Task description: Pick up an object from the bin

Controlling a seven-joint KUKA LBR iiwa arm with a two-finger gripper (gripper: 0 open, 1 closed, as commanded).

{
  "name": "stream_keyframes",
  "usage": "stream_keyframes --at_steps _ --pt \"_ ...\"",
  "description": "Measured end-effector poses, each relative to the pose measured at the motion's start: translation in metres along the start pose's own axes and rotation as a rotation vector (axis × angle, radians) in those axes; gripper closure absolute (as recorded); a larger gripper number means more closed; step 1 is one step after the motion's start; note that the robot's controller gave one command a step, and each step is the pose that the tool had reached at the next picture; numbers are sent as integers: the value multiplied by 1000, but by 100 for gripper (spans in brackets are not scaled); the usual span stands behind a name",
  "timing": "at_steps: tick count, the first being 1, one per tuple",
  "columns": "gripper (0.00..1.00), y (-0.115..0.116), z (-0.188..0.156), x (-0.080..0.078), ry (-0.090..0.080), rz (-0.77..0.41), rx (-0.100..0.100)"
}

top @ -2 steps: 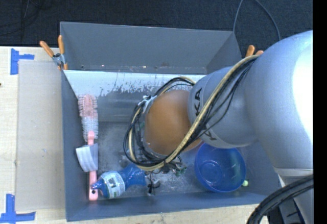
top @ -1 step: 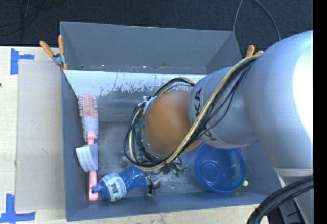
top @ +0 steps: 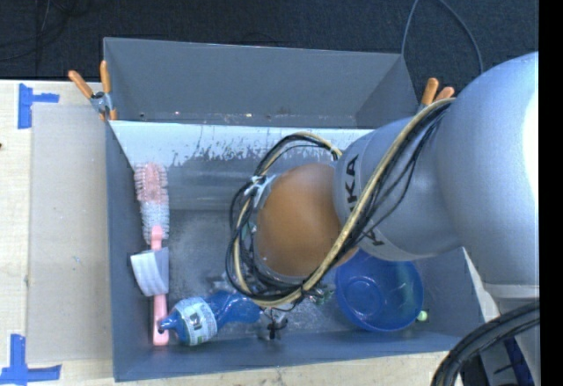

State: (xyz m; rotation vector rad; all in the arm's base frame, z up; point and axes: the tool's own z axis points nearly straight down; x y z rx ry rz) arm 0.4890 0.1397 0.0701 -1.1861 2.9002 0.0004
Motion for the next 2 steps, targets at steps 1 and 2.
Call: stream_keyframes --at_steps 1,2 --pt "100 -2 -3 -5 6 142 -3" --pt "100 -2 -3 -5 6 143 -3"
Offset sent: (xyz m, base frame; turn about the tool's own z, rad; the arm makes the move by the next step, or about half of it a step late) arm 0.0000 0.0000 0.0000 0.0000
